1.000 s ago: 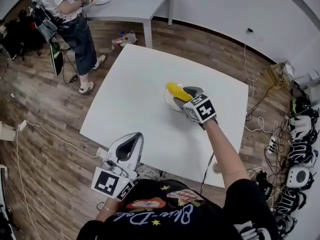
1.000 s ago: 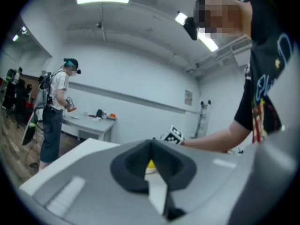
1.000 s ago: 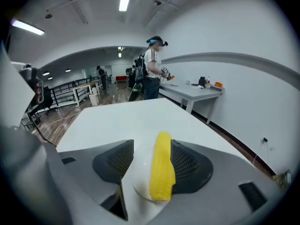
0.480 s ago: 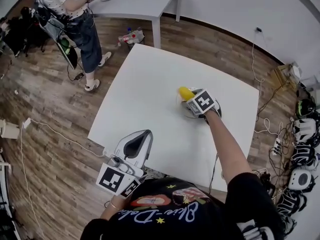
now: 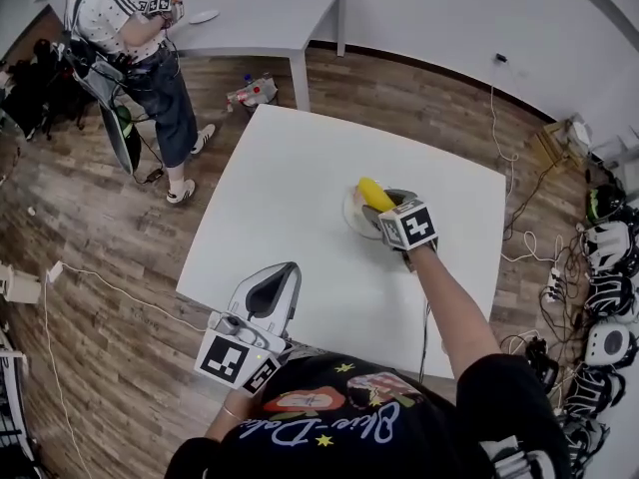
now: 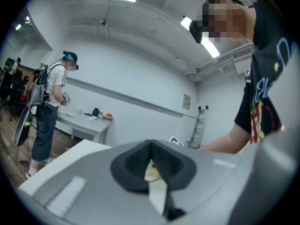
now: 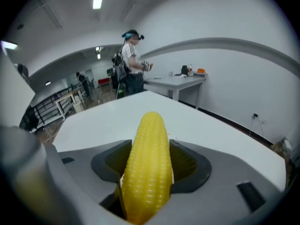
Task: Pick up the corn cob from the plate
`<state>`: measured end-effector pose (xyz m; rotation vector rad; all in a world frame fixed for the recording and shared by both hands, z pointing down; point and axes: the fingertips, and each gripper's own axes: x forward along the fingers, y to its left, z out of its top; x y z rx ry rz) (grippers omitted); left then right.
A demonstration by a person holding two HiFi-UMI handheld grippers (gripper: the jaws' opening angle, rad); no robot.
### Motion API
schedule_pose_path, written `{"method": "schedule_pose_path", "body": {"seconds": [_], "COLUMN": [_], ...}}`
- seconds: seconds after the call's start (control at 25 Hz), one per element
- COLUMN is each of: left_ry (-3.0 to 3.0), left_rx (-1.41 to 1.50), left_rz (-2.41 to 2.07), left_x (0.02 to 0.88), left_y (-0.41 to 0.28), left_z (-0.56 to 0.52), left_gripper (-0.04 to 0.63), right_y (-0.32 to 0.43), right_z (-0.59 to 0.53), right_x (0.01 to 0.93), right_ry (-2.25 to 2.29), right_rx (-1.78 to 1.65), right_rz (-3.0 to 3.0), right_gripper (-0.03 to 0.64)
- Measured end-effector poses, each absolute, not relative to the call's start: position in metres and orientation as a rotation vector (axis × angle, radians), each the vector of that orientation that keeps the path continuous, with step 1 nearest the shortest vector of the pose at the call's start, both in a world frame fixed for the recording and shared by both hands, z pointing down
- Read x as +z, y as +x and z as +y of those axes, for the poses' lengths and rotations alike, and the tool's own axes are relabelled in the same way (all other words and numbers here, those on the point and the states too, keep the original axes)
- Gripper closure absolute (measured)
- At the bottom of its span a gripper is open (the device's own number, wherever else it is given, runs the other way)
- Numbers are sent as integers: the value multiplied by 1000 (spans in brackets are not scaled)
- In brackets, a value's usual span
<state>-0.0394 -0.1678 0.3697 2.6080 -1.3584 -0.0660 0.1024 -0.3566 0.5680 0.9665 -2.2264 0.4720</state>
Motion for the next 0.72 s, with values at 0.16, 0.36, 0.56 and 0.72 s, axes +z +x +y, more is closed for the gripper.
{"method": "schedule_pose_path", "body": {"seconds": [0.16, 0.36, 0.56, 0.72], "left_ry": [2660, 2740, 2801, 2828], "left_rx": [-66, -76, -81, -87], "left_rz": [-1303, -1216, -1143, -1088], "left_x": [365, 357, 350, 349], "left_y": [-25, 0, 21, 36], "left_z": [-171, -182, -195, -199], "left_gripper": [599, 600, 600, 600], "right_y": [121, 157, 184, 196], "right_z": [-322, -267, -232, -212], "right_x": [500, 429, 388, 376], "right_ry": [1176, 1409, 1580, 1669], "right_rx": [476, 386, 353, 393], "right_rz": [-2453, -2609, -2663, -2681], "right_gripper": [356, 356, 356, 356]}}
